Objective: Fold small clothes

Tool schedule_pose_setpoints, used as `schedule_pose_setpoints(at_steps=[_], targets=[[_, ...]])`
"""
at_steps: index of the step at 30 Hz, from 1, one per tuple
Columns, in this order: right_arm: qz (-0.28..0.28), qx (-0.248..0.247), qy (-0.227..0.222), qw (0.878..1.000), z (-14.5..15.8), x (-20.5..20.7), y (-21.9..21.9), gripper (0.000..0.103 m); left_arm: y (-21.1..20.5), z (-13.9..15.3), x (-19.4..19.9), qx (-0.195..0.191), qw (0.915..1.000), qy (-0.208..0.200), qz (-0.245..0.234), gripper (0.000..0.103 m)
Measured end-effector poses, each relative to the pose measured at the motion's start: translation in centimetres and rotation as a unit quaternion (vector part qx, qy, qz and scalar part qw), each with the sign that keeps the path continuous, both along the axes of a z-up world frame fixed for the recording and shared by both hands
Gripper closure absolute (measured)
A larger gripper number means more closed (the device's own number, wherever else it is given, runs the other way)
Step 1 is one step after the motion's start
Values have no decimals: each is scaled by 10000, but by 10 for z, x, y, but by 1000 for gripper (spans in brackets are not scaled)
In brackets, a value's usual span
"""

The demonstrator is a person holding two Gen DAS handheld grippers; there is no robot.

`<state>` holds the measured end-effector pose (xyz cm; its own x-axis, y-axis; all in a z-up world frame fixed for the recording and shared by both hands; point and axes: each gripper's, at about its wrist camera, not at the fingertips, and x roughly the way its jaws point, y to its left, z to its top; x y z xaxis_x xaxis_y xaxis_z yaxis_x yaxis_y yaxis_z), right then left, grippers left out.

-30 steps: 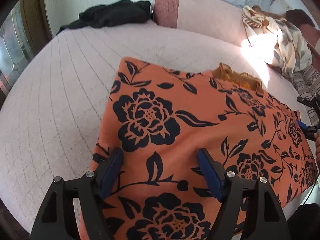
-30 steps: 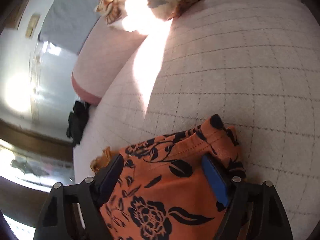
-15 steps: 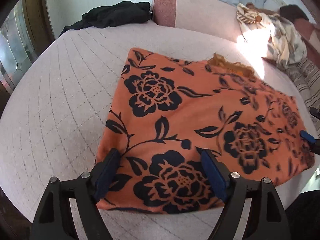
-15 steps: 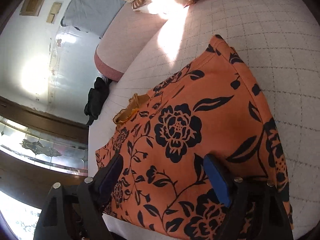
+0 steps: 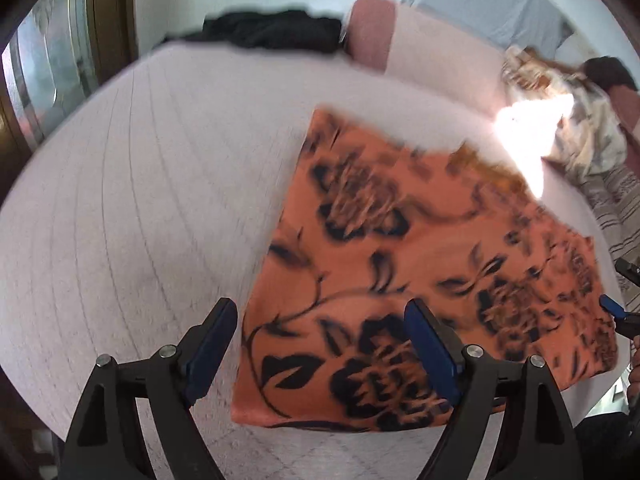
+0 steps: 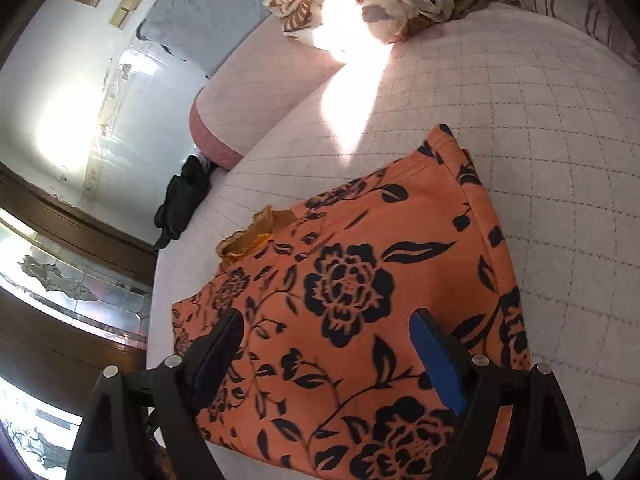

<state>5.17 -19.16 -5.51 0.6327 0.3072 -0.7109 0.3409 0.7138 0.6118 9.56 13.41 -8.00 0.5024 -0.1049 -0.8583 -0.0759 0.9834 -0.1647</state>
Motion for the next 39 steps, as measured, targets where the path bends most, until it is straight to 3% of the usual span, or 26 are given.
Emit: schedule_pose_setpoints(at_steps=[2, 5, 7, 9, 11, 12, 14, 16, 20, 23, 26, 28, 32, 35, 37, 39], targets=[[-184, 340, 147, 9991, -14, -1, -13, 16, 4, 5, -6, 1, 9998, -177, 94, 17], [-162, 268, -84, 9995, 11, -1, -11, 16, 3, 25, -16, 211, 9967, -784, 61, 17], [-4, 184, -277, 9994, 24, 7, -6, 16, 2, 32, -17, 117, 9958, -910, 39, 17], [69, 62, -271, 9996, 21, 18, -4, 16, 4, 24, -4, -86, 9976, -682, -60, 17], [-95, -83, 236, 9996, -3, 28, -13, 16, -4, -5, 16, 86, 10000, -1, 23, 17], [-235, 90, 332, 9991, -14, 30, -18, 16, -8, -8, 18, 96, 9999, -76, 29, 17], [-442, 100, 140, 9989, -2, 29, -20, 16, -12, 1, 13, 212, 9994, -263, 3, 17], [-312, 123, -40, 9994, 13, 36, -8, 15, -14, 1, 8, 323, 9990, -295, -59, 17], [780, 634, -112, 9949, 20, 74, 57, 15, -12, -2, 16, 189, 9995, -240, 62, 17], [1496, 1309, 11, 9800, 0, 111, 113, 15, -12, -5, 17, 91, 9996, -235, 93, 17], [1461, 1150, 535, 9811, -36, 143, 140, 15, 1, -5, 22, -31, 9996, -263, 122, 17], [1299, 1141, 271, 9846, -26, 144, 142, 14, 8, -4, 19, -87, 9992, -302, 239, 17], [1506, 1345, -131, 9793, -10, 137, 154, 14, 8, -4, 14, -6, 9992, -276, 287, 17], [1435, 1285, 291, 9809, -39, 149, 155, 15, 0, -6, 15, 132, 9992, -293, 220, 17], [1267, 1317, 120, 9831, -26, 143, 154, 13, 0, -6, 13, 171, 9991, -339, 213, 17], [1495, 1065, -173, 9829, -3, 127, 156, 13, 1, -6, 12, 171, 9990, -353, 220, 17]])
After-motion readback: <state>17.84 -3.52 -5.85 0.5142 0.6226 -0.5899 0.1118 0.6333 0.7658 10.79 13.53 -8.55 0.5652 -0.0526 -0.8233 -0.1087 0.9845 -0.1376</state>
